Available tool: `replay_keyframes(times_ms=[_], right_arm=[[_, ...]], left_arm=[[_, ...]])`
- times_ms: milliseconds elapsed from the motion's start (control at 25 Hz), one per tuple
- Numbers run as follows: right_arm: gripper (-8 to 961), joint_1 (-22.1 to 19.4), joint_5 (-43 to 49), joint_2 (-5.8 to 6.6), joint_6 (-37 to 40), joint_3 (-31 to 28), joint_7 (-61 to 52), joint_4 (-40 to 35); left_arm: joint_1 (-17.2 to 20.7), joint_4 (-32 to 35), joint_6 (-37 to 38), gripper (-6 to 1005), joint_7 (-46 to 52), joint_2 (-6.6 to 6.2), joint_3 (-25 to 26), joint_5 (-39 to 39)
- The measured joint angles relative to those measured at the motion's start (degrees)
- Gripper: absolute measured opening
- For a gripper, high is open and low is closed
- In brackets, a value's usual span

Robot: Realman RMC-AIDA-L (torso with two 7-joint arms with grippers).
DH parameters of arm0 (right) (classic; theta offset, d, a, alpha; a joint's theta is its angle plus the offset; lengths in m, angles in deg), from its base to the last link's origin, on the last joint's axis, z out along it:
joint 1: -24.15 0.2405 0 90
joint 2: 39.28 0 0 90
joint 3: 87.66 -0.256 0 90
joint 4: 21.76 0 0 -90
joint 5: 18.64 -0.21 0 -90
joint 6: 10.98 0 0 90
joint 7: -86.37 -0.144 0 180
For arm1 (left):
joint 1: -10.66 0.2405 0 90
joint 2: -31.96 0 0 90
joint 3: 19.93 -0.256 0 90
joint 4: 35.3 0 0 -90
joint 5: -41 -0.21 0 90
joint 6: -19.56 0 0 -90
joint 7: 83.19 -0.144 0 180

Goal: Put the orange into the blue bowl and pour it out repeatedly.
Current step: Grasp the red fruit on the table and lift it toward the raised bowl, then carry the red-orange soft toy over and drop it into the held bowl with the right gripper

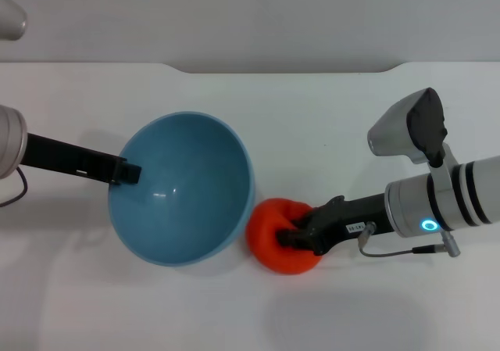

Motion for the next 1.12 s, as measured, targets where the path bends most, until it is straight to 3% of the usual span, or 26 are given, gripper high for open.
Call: replay_keyframes(times_ms=[160, 400, 720, 920, 960, 1120], right_arm=[[144, -0.81, -0.17, 0.14, 1.42, -0.58, 0.97, -0.47], [60, -5.84, -0.47, 0.43, 3.78, -3.67, 1.55, -6.40], [27, -15.28, -0.07, 0.52, 14.76, -14.25, 3.80, -21.80], [19, -19.08, -0.07, 0.20, 21.77, -19.76, 3.89, -35.39], [18, -19.24, -0.17, 0.17, 23.04, -20.66, 3.90, -37.62], [20, -18.81, -0.77, 0.11, 27.52, -21.74, 3.91, -44.06]], left_arm=[[-0.60, -0.43, 0.00, -1, -0.01, 0.00, -0.48, 0.00], [-1.00, -0.53, -0.01, 0, -0.01, 0.00, -1.93, 0.01], [-2.25, -2.05, -0.02, -1, 0.00, -0.02, -3.95, -0.20], [-5.04, -5.70, 0.00, 0, 1.17, 0.02, -8.43, -3.39], [-8.19, -8.95, 0.02, 0, 3.50, 0.11, -13.40, -7.10], [-12.42, -13.32, -0.73, -1, 5.54, 0.33, -18.56, -8.89]])
